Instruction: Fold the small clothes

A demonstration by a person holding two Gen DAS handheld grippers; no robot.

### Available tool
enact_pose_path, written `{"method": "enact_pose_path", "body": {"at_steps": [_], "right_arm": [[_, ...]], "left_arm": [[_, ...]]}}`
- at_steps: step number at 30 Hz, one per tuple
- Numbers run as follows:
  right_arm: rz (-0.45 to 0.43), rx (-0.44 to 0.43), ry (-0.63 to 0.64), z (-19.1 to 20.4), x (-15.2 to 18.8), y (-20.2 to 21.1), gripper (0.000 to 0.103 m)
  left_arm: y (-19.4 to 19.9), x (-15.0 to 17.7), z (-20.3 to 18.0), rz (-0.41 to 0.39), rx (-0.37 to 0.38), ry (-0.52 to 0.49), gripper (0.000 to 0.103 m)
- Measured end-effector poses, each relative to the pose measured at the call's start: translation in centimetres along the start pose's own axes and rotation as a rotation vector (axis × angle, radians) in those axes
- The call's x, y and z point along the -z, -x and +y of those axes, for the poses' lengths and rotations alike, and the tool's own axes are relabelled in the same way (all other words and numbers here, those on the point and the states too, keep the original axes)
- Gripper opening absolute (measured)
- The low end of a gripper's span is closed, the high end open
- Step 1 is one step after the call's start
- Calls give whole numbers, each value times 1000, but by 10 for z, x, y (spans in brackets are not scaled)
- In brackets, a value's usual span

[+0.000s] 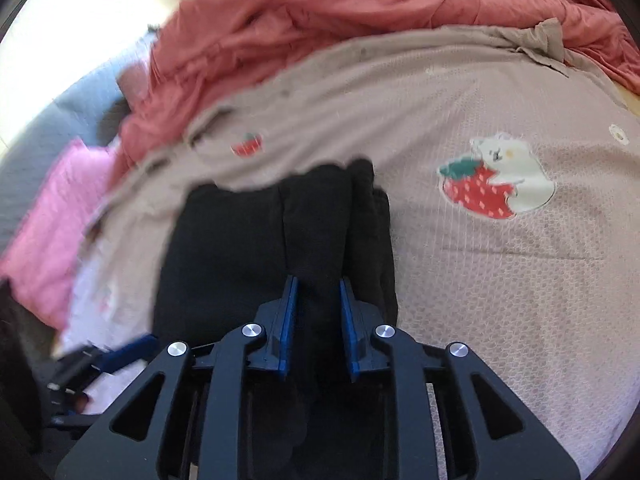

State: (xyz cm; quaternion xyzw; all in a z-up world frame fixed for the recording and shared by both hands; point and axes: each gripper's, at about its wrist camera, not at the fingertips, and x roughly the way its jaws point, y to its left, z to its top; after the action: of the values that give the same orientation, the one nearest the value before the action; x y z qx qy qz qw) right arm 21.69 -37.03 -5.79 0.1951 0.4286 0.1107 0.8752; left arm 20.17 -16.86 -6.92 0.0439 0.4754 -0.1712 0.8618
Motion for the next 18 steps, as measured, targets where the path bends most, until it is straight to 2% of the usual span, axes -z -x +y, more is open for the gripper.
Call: {"method": "enact_pose_path", "body": {"at_steps": [2, 6, 9, 10, 11, 15, 18], "right_arm": [[-29, -45, -9, -2, -1, 17, 32], [-63, -95, 10, -3, 7, 50, 33], [-49, -153, 21, -1, 13, 65, 35], [-34, -165, 40, 2, 16, 67, 41], [-16, -174, 64, 6, 19, 69, 42], [54, -159, 197, 25, 36, 67, 43], [98, -99, 233, 28, 45, 57, 51]], "left_arm": [[2, 1, 3, -3, 8, 14, 45], [9, 1, 6, -13, 22, 38, 45], [18, 2, 9, -28, 31, 49, 45], [22, 3, 10, -36, 29, 50, 45], [26, 4, 12, -43, 27, 52, 45], [35, 12, 17, -48, 5, 42, 45], [29, 21, 22, -23, -6, 53, 45]]}}
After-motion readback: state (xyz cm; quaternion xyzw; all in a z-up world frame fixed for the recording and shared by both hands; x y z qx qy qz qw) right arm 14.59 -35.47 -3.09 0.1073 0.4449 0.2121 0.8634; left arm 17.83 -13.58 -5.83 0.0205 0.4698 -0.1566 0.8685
